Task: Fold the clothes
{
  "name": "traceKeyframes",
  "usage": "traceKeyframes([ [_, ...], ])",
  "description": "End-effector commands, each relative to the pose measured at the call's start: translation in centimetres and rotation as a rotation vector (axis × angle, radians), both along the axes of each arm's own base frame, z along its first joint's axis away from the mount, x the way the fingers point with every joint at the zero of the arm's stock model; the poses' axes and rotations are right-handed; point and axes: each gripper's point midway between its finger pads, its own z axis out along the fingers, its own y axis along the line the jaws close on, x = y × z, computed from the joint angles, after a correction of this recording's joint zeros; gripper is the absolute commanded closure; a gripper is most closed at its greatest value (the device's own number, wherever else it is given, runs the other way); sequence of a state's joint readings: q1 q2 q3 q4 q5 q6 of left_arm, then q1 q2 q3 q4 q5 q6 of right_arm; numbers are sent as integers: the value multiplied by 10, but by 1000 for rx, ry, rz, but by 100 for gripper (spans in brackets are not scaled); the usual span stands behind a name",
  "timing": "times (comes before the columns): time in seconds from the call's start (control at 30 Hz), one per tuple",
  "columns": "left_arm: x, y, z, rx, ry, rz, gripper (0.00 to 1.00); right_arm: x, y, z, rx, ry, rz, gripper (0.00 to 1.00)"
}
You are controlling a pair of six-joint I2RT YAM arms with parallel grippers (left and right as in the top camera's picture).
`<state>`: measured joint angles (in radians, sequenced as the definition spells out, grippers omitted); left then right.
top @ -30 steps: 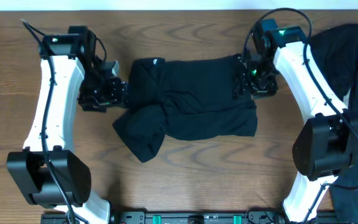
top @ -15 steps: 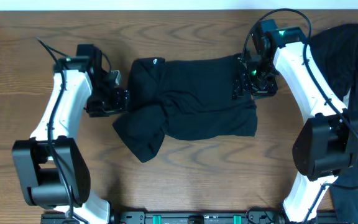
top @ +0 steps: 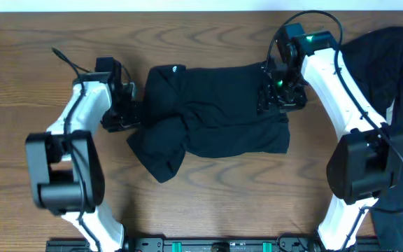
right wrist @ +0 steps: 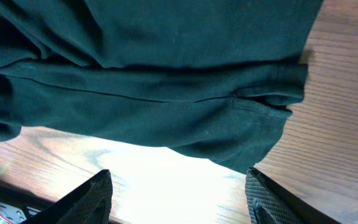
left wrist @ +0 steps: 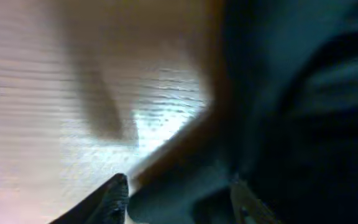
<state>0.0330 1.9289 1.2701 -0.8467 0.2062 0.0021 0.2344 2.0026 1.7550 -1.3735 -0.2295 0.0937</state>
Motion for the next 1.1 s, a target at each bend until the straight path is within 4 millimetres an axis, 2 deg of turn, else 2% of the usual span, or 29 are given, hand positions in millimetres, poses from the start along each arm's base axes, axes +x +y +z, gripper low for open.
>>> traceKeyframes([
  [0.0, -10, -1, -21, -21, 75, 11, 50, -2, 6, 0, 9, -6, 30, 33],
  [0.07, -13, -3, -27, -28, 96, 11, 55, -1, 6, 0, 10, -8, 30, 33],
  [0.13, -15, -3, -30, -28, 107, 11, 65, -1, 6, 0, 10, -10, 30, 34],
  [0.2, -13, -3, -31, -28, 103, 11, 87, 0, 6, 0, 11, -14, 29, 34],
  [0.27, -9, 1, -31, -17, 87, 16, 94, 2, 7, 0, 13, -21, 29, 34],
  [0.37, 3, 14, -30, 25, 48, 35, 94, 3, 7, 0, 14, -27, 29, 34],
  [0.43, 19, 28, -23, 54, -2, 74, 94, 4, 7, 0, 15, -30, 29, 34],
  [0.6, 77, 60, 10, 76, -192, 150, 94, 5, 8, 0, 15, -32, 26, 36],
  [0.73, 112, 87, 41, 102, -322, 199, 94, 5, 8, 0, 16, -33, 26, 36],
  [0.87, 128, 109, 57, 125, -394, 223, 94, 8, 9, 0, 18, -44, 26, 34],
  [1.07, 125, 138, 64, 197, -395, 269, 94, 15, 11, -4, 24, -69, 1, 29],
])
